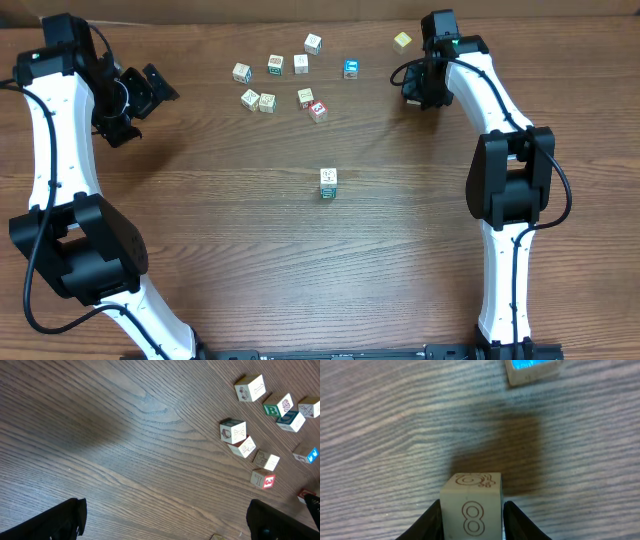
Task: Form a tower
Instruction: 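Lower the right gripper and close on the snail 8 block, then lift the snail 8 block with the right gripper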
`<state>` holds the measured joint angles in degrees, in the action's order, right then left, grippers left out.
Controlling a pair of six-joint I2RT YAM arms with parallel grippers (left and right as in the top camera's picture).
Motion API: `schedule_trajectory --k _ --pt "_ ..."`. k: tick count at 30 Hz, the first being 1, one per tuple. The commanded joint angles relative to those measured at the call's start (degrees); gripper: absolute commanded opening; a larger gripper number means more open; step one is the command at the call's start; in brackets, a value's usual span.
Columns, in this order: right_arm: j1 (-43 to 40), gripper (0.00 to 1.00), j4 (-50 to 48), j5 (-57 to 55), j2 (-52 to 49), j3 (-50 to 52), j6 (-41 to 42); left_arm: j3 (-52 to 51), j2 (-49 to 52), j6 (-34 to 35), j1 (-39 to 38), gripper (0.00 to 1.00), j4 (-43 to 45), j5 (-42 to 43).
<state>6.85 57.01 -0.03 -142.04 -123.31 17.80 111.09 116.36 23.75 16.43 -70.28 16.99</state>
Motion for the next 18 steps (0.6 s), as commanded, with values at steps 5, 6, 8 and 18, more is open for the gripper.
schedule_trajectory --k 5,6,8,18 --pt "0.0 0.46 0.3 -0.8 0.0 -0.2 -1.8 0.8 -0.2 -1.0 -0.3 0.99 0.1 0.4" --pt "0.0 0.46 0.2 -1.2 0.0 -0.2 -1.8 0.8 -0.2 -1.0 -0.3 1.00 0.1 0.4" --pt "0.0 0.45 -0.2 -1.4 0.0 -0.2 -2.0 0.8 -0.2 -1.0 -0.3 1.00 0.1 0.4" --pt "0.0 0.36 -0.3 -1.5 1.3 -0.7 -2.9 0.8 -0.2 -1.0 -0.3 0.99 0.1 0.4"
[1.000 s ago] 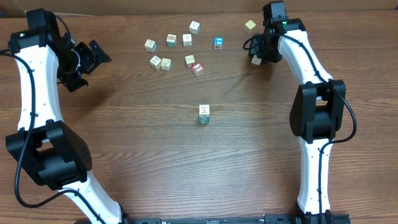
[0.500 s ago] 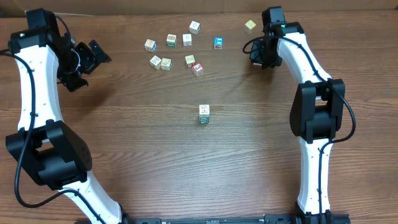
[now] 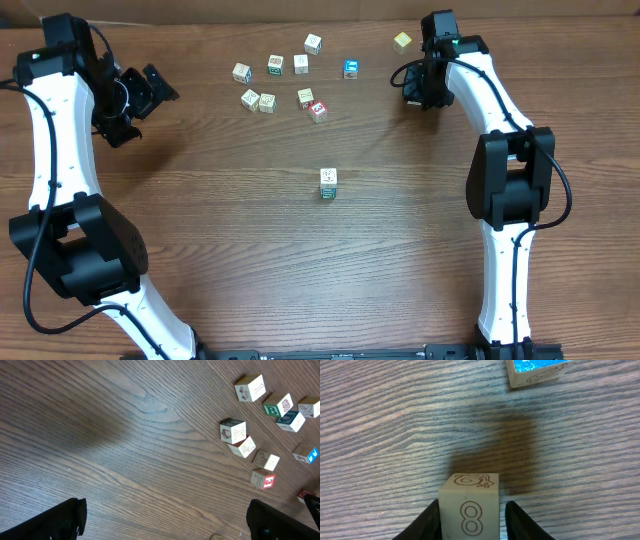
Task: Form a tower
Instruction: 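Lift the snail 8 block with the right gripper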
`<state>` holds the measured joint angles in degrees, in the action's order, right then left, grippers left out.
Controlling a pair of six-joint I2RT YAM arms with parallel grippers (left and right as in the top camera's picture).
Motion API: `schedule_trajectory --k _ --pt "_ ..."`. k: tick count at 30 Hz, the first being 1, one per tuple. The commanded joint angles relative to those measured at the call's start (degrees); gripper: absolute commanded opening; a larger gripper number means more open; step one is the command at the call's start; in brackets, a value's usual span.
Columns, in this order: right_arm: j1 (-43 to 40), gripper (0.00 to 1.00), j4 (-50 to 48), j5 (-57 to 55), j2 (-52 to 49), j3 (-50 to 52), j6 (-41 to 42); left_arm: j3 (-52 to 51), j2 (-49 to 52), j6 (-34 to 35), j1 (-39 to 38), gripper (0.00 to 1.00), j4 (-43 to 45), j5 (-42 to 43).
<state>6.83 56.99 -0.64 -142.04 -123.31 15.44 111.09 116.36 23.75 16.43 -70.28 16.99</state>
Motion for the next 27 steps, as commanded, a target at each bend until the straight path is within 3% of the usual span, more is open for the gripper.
schedule_trajectory --k 1,7,11,27 --pt "0.0 0.36 -0.2 -1.4 1.4 -1.0 -0.5 0.8 -0.2 -1.0 -0.3 0.99 0.1 0.4" --pt "0.0 0.32 0.1 -2.3 1.5 -1.3 -0.5 0.8 -0.2 -1.0 -0.3 1.00 0.1 0.4" --pt "0.1 0.38 -0.1 -2.3 1.5 -1.3 -0.5 0.8 -0.2 -1.0 -0.3 1.00 0.1 0.4" --pt "0.1 0.37 0.2 -2.3 3.1 -1.3 -0.5 0.8 -0.2 -1.0 -0.3 0.99 0.1 0.4"
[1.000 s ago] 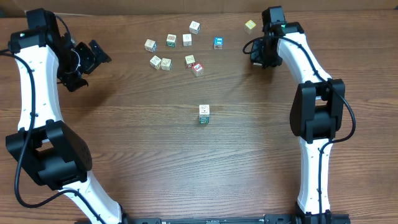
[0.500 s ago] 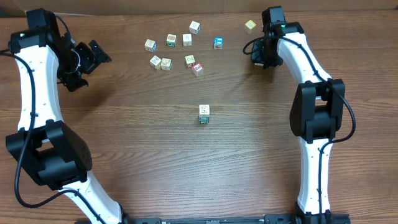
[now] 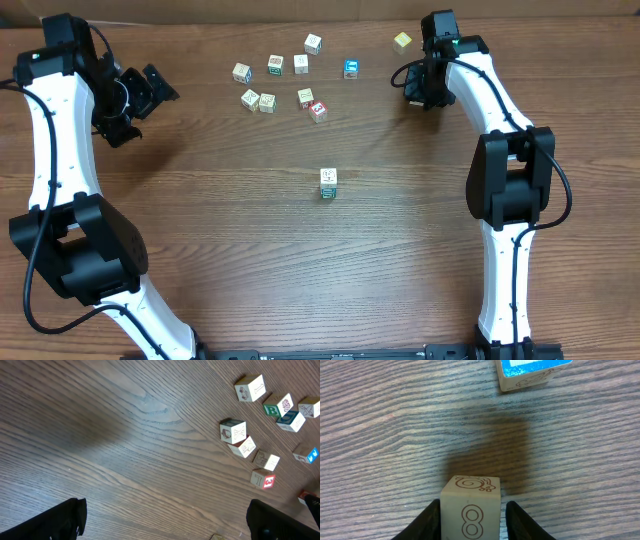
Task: Form a tower
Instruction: 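Lift the snail 8 block with the right gripper, then carry the snail 8 block over the centre stack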
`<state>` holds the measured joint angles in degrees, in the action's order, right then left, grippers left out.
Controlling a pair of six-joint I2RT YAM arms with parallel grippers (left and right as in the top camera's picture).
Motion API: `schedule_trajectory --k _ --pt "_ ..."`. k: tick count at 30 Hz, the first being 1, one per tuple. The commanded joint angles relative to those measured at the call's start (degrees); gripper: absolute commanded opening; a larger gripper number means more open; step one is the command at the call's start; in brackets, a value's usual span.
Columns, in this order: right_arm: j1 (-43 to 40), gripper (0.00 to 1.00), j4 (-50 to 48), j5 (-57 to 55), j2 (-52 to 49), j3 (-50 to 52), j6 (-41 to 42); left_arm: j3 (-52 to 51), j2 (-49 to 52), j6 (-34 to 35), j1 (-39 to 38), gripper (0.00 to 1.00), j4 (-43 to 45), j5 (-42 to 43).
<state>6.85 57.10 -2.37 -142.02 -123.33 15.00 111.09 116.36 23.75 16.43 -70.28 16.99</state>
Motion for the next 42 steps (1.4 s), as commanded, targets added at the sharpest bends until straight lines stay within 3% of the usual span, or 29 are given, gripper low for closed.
schedule_trajectory --k 1,10,14,21,31,42 --pt "0.2 0.37 0.1 -0.6 3.1 -1.3 -0.1 0.8 -0.2 -1.0 -0.3 1.00 0.1 0.4" --pt "2.2 0.37 1.1 -5.9 3.3 -1.3 -0.1 0.8 -0.2 -1.0 -0.3 1.00 0.1 0.4" --pt "3.7 0.32 2.0 -6.0 3.3 -1.3 -0.1 0.8 -0.2 -1.0 -0.3 1.00 0.1 0.4" --pt "8.2 0.29 9.2 -5.9 3.3 -1.3 -0.1 0.8 -0.2 -1.0 -0.3 0.99 0.1 0.4" --pt "16.0 0.30 23.1 -1.5 3.3 -1.3 0.0 0.8 -0.2 -1.0 -0.3 1.00 0.1 0.4" --pt "17.3 0.38 21.7 -1.2 3.5 -1.3 0.0 0.8 -0.2 -1.0 -0.3 1.00 0.1 0.4"
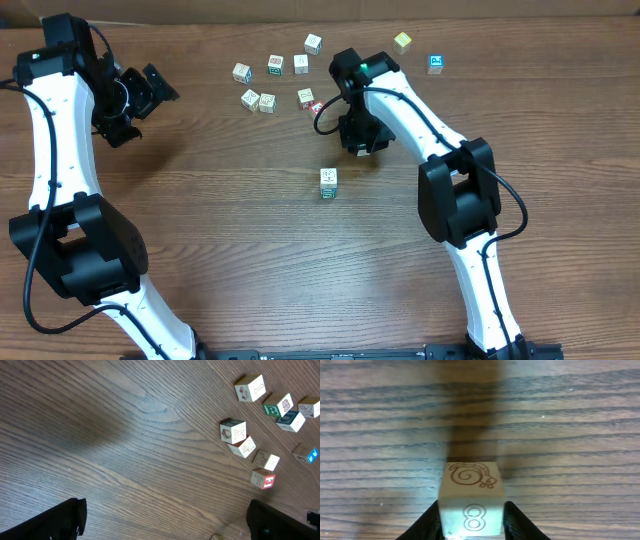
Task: Form a tower
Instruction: 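Carry the snail 8 block over the centre stack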
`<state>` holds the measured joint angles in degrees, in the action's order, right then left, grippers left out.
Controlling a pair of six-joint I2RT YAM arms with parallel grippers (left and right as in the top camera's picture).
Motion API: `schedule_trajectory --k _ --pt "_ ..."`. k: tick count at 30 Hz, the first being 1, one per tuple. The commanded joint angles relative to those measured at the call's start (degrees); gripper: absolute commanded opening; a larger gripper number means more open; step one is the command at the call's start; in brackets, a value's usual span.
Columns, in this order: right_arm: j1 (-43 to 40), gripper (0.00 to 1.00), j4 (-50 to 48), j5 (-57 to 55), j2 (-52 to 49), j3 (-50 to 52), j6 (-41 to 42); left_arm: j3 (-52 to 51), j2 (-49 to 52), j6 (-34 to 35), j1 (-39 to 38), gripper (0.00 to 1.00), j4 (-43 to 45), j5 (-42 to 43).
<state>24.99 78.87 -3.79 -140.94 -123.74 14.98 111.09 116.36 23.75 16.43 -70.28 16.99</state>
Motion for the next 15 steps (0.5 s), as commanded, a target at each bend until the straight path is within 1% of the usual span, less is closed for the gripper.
schedule_trajectory --k 1,8,10,12,13,14,15 --pt "-0.9 0.38 -0.1 0.2 2.7 -0.9 0.0 0.8 -0.2 -1.0 -0.3 0.99 0.1 0.4" --pt "-2.3 0.47 0.1 0.0 4.7 -0.9 0.0 0.8 -0.2 -1.0 -0.3 1.00 0.1 0.4" --pt "-2.3 0.51 0.4 0.0 5.3 -0.9 0.0 0.8 -0.2 -1.0 -0.3 0.99 0.1 0.4" --pt "-2.3 0.58 0.5 0.0 5.9 -0.9 0.0 0.8 -0.2 -1.0 -0.3 0.99 0.1 0.4" --pt "-2.3 0.63 0.3 0.0 6.2 -0.9 0.0 0.8 -0.2 -1.0 -0.3 0.99 0.1 0.4" --pt "-2.3 0.74 0.0 0.0 6.3 -0.9 0.0 0.8 -0.2 -1.0 -0.3 0.99 0.1 0.4" --pt "-2.3 0.96 -0.3 0.1 6.3 -0.9 0.0 0.8 -0.2 -1.0 -0.3 0.99 0.1 0.4"
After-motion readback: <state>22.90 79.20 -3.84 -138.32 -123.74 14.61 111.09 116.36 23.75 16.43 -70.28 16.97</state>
